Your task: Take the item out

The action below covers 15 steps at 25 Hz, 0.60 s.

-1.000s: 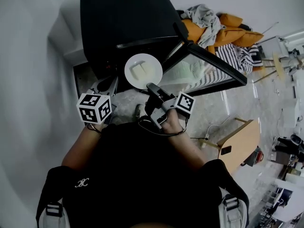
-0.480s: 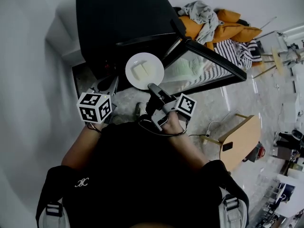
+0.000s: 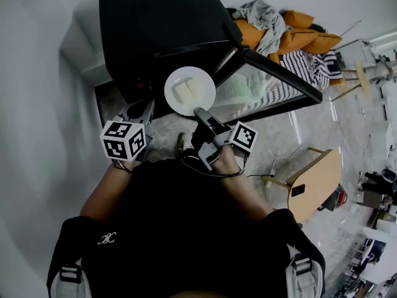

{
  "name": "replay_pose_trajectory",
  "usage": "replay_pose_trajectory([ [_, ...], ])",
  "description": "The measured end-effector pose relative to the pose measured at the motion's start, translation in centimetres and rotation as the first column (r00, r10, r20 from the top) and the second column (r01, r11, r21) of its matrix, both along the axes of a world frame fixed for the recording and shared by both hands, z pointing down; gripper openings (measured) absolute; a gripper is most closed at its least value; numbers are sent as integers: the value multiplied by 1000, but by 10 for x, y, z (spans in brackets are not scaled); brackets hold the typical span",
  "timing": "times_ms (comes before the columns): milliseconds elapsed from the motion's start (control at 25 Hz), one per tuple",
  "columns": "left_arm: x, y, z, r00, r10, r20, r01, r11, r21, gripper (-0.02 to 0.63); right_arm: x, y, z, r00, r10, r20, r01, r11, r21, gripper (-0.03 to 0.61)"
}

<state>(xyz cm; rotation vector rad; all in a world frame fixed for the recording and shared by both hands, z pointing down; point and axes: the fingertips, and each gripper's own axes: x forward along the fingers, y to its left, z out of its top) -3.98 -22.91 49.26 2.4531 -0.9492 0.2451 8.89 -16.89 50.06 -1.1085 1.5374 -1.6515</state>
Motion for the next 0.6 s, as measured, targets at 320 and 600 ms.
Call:
replay_pose_trajectory([
  [320,0,2,-1,1000,4,4,-4,1000,7,8,0,1,0,1000,-5,6,5,1000,4,21],
  [600,0,6,-1,1000,5,7,-5,1000,8,8,1,0,0,1000,-5,8,5,1000,13,21],
])
